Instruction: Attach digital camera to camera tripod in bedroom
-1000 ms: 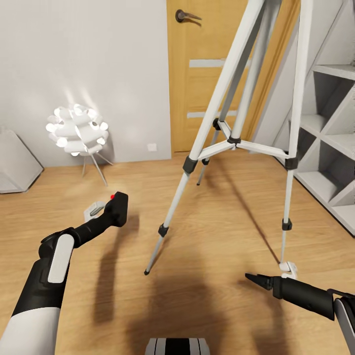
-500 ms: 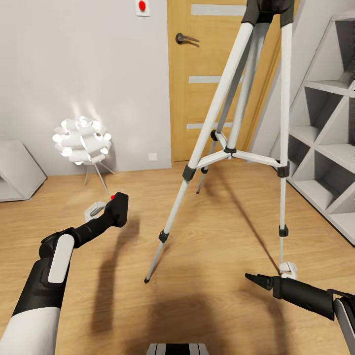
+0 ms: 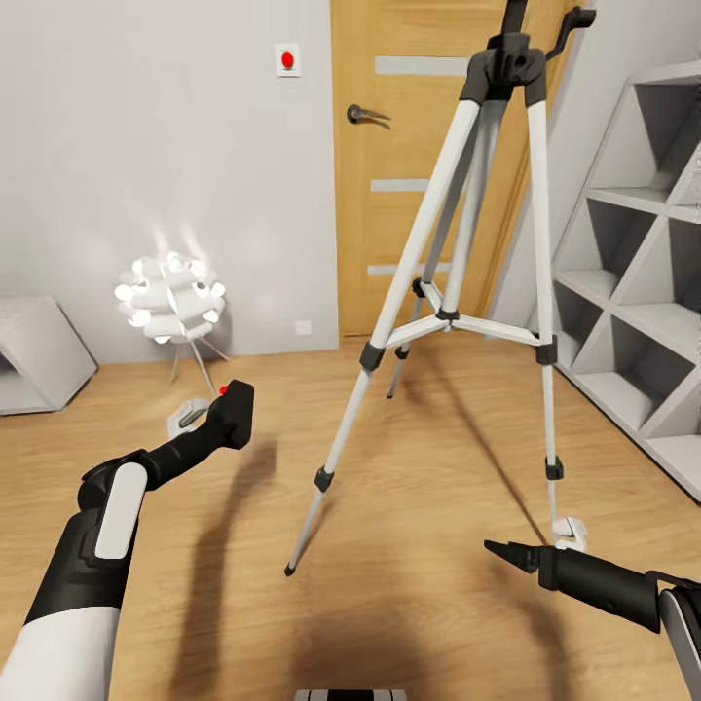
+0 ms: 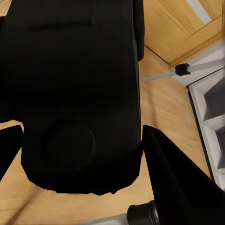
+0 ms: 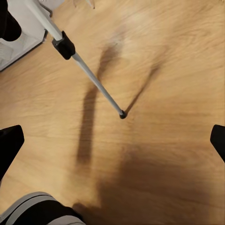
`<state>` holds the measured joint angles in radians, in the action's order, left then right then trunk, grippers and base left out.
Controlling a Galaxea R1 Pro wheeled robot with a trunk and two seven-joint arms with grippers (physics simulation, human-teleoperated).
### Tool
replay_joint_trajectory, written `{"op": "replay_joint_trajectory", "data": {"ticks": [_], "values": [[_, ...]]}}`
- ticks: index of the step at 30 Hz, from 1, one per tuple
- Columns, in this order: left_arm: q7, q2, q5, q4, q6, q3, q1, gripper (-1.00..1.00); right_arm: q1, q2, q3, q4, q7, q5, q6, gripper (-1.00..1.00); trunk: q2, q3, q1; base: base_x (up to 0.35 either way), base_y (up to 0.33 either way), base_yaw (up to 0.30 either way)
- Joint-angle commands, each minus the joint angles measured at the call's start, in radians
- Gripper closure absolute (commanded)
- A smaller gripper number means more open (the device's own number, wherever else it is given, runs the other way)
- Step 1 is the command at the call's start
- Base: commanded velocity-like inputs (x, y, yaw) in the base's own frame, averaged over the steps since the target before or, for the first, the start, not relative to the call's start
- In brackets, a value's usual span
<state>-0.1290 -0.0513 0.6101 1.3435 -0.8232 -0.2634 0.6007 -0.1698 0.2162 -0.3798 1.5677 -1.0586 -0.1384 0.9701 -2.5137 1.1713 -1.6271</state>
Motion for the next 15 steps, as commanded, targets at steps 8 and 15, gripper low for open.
{"op": "replay_joint_trajectory", "data": {"ticks": [8, 15], "values": [[-0.009, 0.001, -0.008, 0.0, -0.004, -0.002, 0.001, 1.0, -0.001, 0.0, -0.001, 0.0, -0.001, -0.001, 0.003, -1.0, 0.002, -0.03, 0.004, 0.0, 0.0, 0.0], [-0.009, 0.001, -0.009, 0.0, -0.004, -0.002, 0.001, 1.0, -0.001, -0.001, 0.0, 0.0, -0.001, -0.001, 0.003, -1.0, 0.003, -0.057, 0.007, 0.0, 0.0, 0.0]]}}
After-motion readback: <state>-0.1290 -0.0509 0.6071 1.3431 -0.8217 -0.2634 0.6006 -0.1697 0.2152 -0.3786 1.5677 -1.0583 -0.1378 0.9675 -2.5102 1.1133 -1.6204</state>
